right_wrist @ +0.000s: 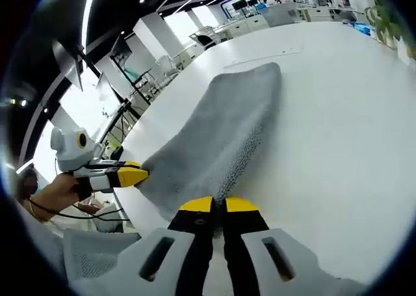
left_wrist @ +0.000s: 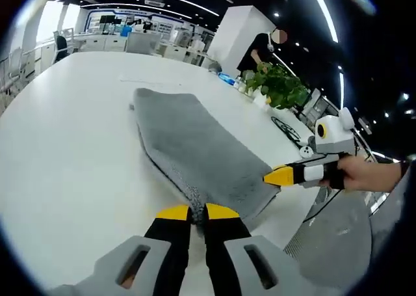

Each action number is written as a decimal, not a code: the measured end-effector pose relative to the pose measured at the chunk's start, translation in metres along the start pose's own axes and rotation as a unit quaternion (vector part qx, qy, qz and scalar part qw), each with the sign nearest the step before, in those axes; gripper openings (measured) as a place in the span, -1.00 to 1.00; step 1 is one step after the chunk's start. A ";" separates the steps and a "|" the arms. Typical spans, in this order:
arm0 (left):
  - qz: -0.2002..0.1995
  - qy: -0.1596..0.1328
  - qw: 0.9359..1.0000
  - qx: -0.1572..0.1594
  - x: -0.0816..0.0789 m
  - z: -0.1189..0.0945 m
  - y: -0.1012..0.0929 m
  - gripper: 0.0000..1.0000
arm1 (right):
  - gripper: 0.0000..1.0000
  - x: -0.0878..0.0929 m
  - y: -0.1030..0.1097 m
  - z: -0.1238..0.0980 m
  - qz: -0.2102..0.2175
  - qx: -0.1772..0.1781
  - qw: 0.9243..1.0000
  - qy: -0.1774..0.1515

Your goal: Fold the towel on the table until its edges align and the towel forms a compact rectangular stack.

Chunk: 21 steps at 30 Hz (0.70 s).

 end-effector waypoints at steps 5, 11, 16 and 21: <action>-0.020 -0.010 1.000 0.014 0.001 -0.011 -0.009 -0.86 | -0.97 0.004 0.003 -0.011 0.017 -0.007 1.000 -0.006; -0.041 -0.021 0.998 0.032 0.001 -0.030 -0.021 -0.86 | -0.97 0.004 0.011 -0.029 0.030 -0.021 0.999 -0.016; -0.051 -0.029 0.997 0.042 -0.001 -0.042 -0.029 -0.86 | -0.97 0.004 0.024 -0.044 0.041 -0.037 0.998 -0.025; -0.065 -0.045 0.996 0.050 -0.001 -0.054 -0.039 -0.86 | -0.97 0.007 0.035 -0.055 0.047 -0.048 0.997 -0.032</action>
Point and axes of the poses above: the point that each gripper's makers call its tool centre point, and the gripper's own axes: z roughly forward along the fingers, y roughly to its left, x roughly out of its underside, the point moved 8 cm from there along -z, roughly backward along the fingers, and after that the axes turned 3 degrees about -z, right-handed, at the moved point
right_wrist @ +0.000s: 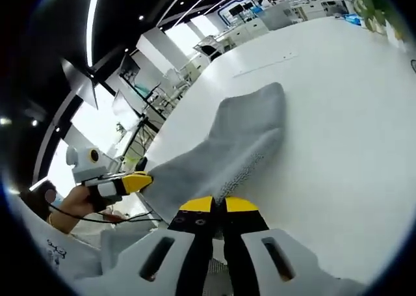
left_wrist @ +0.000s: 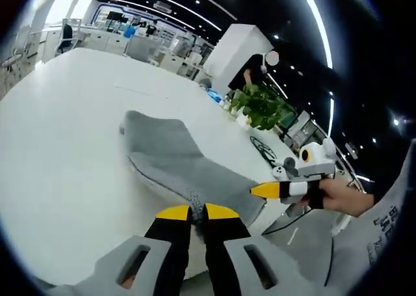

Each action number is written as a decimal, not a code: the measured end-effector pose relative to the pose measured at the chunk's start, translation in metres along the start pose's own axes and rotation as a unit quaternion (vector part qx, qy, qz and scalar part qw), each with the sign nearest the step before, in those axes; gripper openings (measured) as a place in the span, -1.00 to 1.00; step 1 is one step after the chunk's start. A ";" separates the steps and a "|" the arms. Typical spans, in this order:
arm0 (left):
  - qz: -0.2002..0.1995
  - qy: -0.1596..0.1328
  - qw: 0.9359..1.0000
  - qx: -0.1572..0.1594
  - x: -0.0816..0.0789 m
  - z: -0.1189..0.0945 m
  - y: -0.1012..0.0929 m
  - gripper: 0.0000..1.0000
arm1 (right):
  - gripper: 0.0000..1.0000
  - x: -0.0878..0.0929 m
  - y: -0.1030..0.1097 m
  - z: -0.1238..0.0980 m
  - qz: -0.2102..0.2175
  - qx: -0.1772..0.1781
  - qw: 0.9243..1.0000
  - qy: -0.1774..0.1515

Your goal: Fold the towel on the table until its edges align and the towel forms a compact rectangular stack.

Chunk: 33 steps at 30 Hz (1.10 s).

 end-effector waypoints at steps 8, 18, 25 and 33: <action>-0.027 -0.022 0.999 0.020 0.002 -0.016 -0.012 -0.86 | -0.97 0.003 0.016 -0.015 0.002 -0.017 1.000 -0.017; -0.045 -0.048 0.998 0.027 -0.008 -0.020 -0.018 -0.86 | -0.97 -0.008 0.021 -0.024 0.022 -0.027 0.999 -0.035; -0.065 -0.068 0.995 0.031 -0.020 -0.010 -0.013 -0.86 | -0.96 -0.023 0.017 -0.019 0.057 -0.035 0.996 -0.052; -0.098 -0.091 0.990 0.035 -0.033 0.005 -0.007 -0.86 | -0.96 -0.034 0.002 -0.011 0.070 -0.027 0.995 -0.068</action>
Point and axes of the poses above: the point that each gripper's makers call its tool centre point, and the gripper's own axes: z roughly forward along the fingers, y roughly to its left, x roughly out of its underside, the point moved 8 cm from there along -z, roughly backward along the fingers, and after that the axes turned 3 degrees about -z, right-handed, at the moved point
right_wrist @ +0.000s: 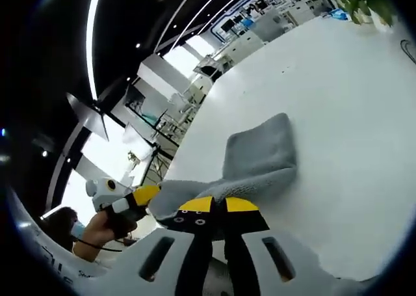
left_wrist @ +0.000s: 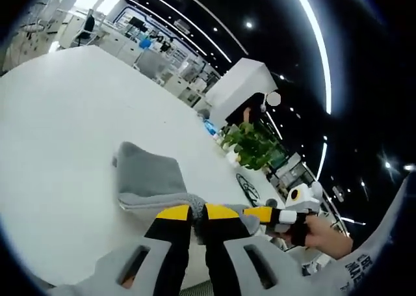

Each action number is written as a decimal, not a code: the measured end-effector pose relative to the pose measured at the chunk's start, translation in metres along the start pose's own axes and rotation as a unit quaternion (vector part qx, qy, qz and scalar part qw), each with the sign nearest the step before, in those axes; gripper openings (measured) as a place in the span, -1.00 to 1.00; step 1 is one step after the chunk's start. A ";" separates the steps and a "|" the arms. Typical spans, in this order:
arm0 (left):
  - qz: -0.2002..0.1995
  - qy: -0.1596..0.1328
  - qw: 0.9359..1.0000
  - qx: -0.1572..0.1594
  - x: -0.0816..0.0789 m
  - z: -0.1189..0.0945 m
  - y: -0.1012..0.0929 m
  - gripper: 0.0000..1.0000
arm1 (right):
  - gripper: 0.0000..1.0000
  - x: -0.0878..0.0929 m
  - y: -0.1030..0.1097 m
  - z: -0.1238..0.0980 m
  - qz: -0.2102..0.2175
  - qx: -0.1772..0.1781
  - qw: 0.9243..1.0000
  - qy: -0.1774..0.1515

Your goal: Fold the towel on the table until its edges align and the towel forms a compact rectangular stack.

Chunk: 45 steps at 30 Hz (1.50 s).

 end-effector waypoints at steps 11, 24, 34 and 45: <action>-0.069 -0.037 0.997 -0.005 -0.016 0.020 0.011 -0.86 | -0.96 -0.030 -0.008 0.017 0.056 -0.003 0.998 -0.039; -0.096 -0.048 0.994 -0.024 -0.040 0.049 0.028 -0.85 | -0.95 -0.057 -0.022 0.048 0.090 0.003 0.994 -0.058; -0.102 -0.069 0.992 -0.035 -0.049 0.072 0.044 -0.85 | -0.95 -0.072 -0.041 0.068 0.112 0.024 0.990 -0.080; -0.137 -0.098 0.984 -0.054 -0.051 0.097 0.063 -0.85 | -0.95 -0.080 -0.059 0.092 0.138 0.042 0.986 -0.088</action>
Point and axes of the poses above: the point that each gripper's makers call its tool centre point, and the gripper's own axes: z roughly forward along the fingers, y roughly to its left, x roughly out of its underside, the point moved 8 cm from there along -z, roughly backward along the fingers, and after that the axes turned 3 degrees about -z, right-handed, at the moved point
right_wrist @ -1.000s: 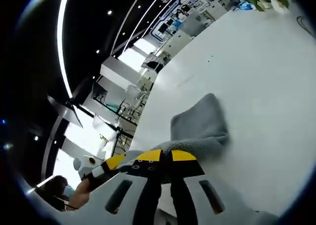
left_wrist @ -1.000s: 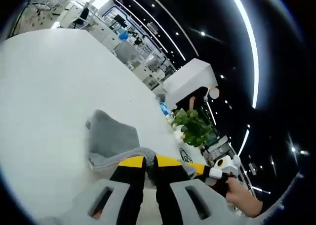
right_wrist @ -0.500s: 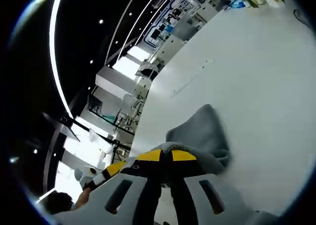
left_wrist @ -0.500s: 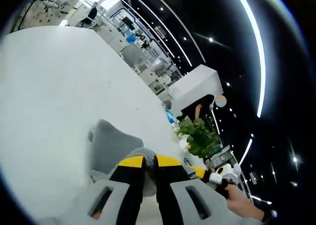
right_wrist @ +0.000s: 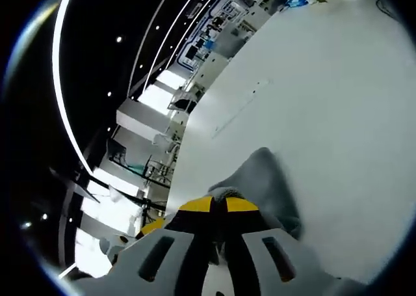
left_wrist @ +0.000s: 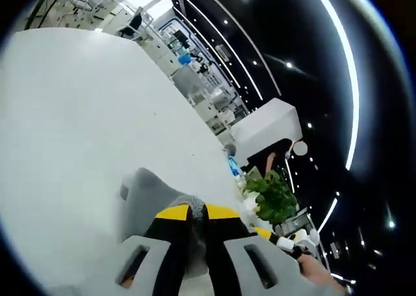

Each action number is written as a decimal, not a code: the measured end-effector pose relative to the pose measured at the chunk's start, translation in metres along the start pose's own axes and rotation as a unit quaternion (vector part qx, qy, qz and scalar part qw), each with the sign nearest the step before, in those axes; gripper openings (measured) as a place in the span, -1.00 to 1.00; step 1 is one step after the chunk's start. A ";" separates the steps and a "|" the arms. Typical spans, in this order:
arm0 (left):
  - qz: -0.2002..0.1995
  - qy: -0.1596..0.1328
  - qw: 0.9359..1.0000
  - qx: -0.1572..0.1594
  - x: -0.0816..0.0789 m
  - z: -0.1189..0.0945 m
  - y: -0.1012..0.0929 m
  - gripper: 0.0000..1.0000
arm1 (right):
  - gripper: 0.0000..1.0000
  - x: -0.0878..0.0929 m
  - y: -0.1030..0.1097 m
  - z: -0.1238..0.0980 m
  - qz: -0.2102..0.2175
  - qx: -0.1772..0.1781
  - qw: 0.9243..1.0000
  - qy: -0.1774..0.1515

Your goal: Fold the towel on the table until its edges align and the towel forms a compact rectangular stack.

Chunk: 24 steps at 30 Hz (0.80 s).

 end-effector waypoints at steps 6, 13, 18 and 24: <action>-0.017 -0.010 1.000 -0.009 -0.003 0.014 0.011 -0.85 | -0.95 -0.005 -0.008 0.016 0.010 0.008 1.000 0.000; -0.021 -0.010 0.999 -0.028 -0.005 0.033 0.026 -0.84 | -0.95 -0.006 -0.018 0.035 0.003 0.024 1.000 0.005; -0.018 -0.005 0.999 -0.037 -0.003 0.042 0.034 -0.84 | -0.95 -0.007 -0.028 0.044 -0.024 0.037 0.999 0.016; -0.012 -0.007 0.999 -0.049 0.000 0.049 0.044 -0.83 | -0.95 -0.005 -0.037 0.055 -0.024 0.045 0.999 0.014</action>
Point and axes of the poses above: the point that each gripper's makers call its tool centre point, and the gripper's own axes: z roughly forward along the fingers, y roughly to its left, x roughly out of its underside, the point moved 8 cm from there along -z, roughly backward along the fingers, and after that the axes turned 3 degrees about -z, right-handed, at the moved point
